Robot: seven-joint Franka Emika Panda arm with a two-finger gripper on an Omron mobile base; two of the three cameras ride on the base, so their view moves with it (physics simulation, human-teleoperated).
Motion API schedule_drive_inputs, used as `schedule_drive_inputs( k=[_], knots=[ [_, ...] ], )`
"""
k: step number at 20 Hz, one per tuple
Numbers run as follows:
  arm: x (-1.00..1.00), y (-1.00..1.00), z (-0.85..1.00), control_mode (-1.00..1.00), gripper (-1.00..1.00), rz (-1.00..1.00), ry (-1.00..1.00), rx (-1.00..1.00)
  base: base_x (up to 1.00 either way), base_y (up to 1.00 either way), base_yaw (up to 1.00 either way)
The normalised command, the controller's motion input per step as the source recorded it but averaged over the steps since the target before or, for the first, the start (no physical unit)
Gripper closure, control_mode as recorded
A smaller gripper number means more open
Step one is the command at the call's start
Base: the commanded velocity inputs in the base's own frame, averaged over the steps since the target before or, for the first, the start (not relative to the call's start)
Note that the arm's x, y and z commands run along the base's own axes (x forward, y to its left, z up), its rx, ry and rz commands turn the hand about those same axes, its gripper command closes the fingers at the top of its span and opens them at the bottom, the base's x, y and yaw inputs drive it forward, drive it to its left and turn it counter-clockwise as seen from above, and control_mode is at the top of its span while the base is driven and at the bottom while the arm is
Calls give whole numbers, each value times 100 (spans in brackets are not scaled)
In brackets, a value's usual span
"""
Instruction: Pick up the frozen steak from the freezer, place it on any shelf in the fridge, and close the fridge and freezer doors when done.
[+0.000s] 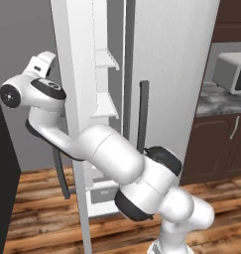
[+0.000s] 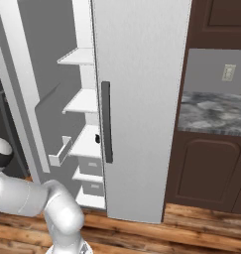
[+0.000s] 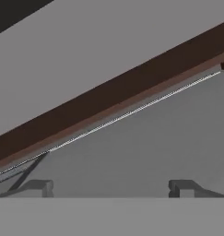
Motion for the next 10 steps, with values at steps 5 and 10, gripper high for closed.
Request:
schedule_drive_inputs(
  k=[5, 10],
  knots=[
    [31, -19, -2, -100, -100, -4, 1, 0, 0, 0, 0],
    [2, -47, 0, -100, -100, -2, -3, 0, 0, 0, 0]
  ],
)
